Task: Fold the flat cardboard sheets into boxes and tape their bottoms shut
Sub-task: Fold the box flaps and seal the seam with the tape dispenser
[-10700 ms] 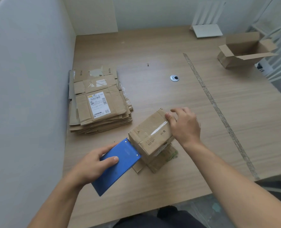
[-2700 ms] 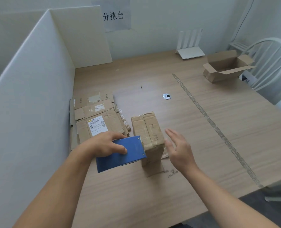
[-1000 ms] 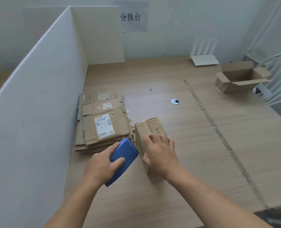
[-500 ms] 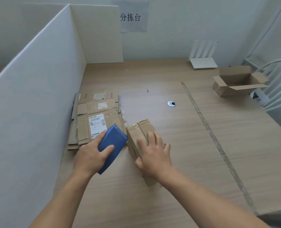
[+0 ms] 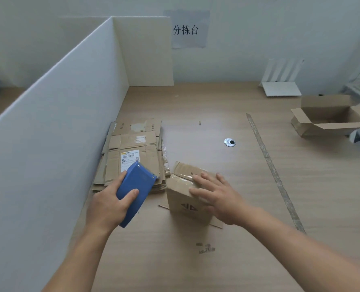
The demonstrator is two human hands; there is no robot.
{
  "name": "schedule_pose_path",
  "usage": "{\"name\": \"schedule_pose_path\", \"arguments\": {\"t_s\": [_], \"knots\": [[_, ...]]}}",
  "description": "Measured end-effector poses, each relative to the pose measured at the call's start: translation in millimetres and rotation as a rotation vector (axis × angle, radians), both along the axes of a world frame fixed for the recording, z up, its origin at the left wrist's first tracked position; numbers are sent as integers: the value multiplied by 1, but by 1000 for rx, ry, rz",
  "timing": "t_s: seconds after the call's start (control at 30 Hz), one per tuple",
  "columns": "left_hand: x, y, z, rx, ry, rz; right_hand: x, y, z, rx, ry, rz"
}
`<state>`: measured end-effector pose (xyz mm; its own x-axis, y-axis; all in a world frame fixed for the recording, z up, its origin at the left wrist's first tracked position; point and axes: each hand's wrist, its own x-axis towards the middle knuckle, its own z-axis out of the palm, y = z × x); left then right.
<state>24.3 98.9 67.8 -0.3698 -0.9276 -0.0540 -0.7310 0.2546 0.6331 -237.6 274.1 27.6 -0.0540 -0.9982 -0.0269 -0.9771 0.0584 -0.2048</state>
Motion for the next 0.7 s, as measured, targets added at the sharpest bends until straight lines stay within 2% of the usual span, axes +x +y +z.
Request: {"name": "schedule_pose_path", "arguments": {"t_s": [0.13,0.23,0.37,0.5,0.7], "knots": [[-4,10,4,-23,27,48,-21,3,7,34,52,27],[-11,20,8,-36,47,65,-23,3,23,100,7,-27],[-19,37,12,-44,16,17,2,-4,44,-11,52,-181],[-19,44,13,-78,-53,4,37,-27,27,-31,61,-312],[-14,54,6,-38,23,-7,44,-39,23,-70,89,-266]]}}
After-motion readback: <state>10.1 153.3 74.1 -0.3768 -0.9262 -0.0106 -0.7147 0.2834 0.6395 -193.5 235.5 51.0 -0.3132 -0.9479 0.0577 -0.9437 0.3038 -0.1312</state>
